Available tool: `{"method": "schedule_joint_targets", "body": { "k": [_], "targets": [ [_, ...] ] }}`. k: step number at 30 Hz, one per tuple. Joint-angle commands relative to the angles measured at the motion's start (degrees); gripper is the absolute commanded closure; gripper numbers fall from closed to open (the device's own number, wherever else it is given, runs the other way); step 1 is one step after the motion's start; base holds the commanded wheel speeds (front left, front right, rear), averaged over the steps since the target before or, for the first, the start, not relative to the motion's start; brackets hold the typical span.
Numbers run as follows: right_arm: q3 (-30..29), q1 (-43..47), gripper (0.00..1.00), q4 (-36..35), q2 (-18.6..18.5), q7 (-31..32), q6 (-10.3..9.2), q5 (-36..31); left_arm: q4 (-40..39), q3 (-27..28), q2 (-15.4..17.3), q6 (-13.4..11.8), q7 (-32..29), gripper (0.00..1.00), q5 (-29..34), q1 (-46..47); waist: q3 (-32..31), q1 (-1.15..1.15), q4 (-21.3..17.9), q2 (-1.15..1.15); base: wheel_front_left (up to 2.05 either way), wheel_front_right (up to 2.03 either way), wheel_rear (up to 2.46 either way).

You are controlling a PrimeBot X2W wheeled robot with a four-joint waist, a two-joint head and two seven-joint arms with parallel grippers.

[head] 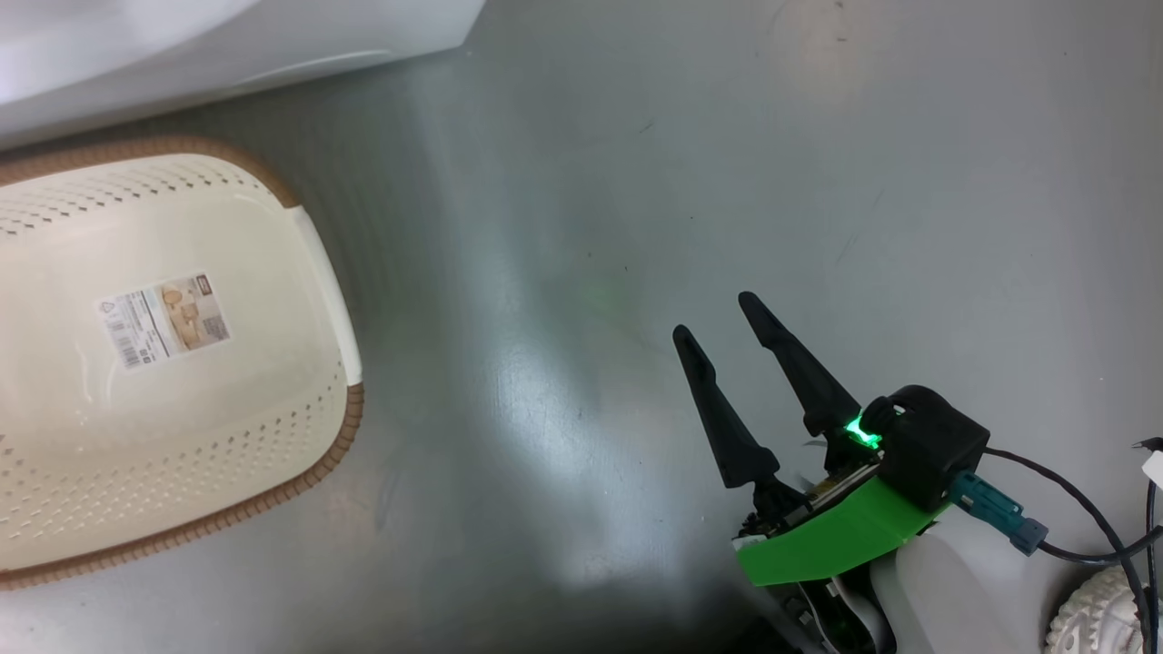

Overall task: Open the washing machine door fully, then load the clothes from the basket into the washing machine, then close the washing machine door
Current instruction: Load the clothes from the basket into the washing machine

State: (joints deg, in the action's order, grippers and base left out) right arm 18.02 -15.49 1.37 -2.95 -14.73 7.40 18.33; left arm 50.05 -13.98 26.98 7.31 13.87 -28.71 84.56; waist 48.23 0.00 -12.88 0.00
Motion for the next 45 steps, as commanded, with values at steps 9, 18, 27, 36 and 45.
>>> {"method": "schedule_joint_targets", "body": {
  "k": [9, 18, 27, 36, 45],
  "targets": [
    [0.7, 1.0, 0.00, -0.9, 0.1, -0.3, 0.09, 0.4, 4.4, -2.1, 2.1, 0.2, 0.2, 0.00, -2.8, 0.7, -1.4, 0.00, 0.7, 0.00, 0.00, 0.00, 0.00],
    [-0.1, 0.3, 0.00, -0.8, 0.1, -0.3, 0.09, 0.1, 5.8, -4.6, 1.2, 0.2, 1.0, 0.00, -3.4, 0.3, -2.8, 0.00, 1.5, 0.00, 0.00, 0.00, 0.00],
    [-1.5, -0.1, 0.00, -0.4, 0.1, -0.3, 0.09, -0.2, 3.2, -4.6, -0.1, 0.2, 1.1, 0.00, -3.3, -3.2, -5.1, 0.00, 2.8, 0.00, 0.00, 0.00, 0.00],
    [-2.9, 0.0, 0.00, 0.2, 0.1, -0.3, 0.09, -1.0, -2.0, -1.2, -2.4, 0.2, 1.1, 0.00, -2.7, -11.1, -8.6, 0.00, 4.8, 0.00, 0.00, 0.00, 0.00],
    [-4.1, 0.8, 0.00, 1.7, 0.1, -0.3, 0.09, -1.8, -14.2, 5.5, -6.0, 0.2, 1.1, 0.00, 1.2, -26.4, -15.1, 0.00, 6.9, 0.00, 0.00, 0.00, 0.00]
  ]
}}
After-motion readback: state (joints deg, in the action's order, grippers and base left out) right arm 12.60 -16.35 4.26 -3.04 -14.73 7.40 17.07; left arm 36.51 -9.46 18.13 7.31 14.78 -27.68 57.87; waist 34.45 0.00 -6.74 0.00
